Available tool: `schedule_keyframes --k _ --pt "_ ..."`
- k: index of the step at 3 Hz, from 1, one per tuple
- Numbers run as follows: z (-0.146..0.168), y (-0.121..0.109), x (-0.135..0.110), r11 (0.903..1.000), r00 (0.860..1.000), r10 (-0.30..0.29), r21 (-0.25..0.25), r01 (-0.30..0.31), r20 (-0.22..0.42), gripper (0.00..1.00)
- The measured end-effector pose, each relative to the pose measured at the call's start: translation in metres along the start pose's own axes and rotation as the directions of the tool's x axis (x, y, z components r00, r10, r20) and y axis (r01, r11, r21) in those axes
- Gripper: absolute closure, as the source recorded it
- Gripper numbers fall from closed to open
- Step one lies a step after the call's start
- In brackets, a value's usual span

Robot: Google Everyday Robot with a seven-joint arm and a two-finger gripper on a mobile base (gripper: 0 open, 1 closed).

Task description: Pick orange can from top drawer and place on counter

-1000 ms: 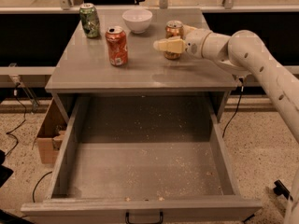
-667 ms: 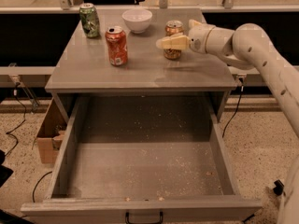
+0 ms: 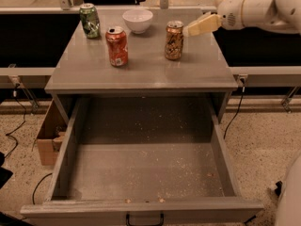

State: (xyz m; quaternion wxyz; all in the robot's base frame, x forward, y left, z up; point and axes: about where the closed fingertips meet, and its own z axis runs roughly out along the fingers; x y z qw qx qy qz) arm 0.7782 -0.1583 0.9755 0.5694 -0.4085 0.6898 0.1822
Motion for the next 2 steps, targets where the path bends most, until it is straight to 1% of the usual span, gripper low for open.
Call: schedule_keyframes --k 1,2 --pt "-0.069 -0.003 -0.027 0.9935 0.981 -0.079 0.067 0.092 -0.175 0.0" --pt "-0.117 0.007 -0.081 0.9477 0.951 -0.076 0.275 0.162 -0.3 0.0"
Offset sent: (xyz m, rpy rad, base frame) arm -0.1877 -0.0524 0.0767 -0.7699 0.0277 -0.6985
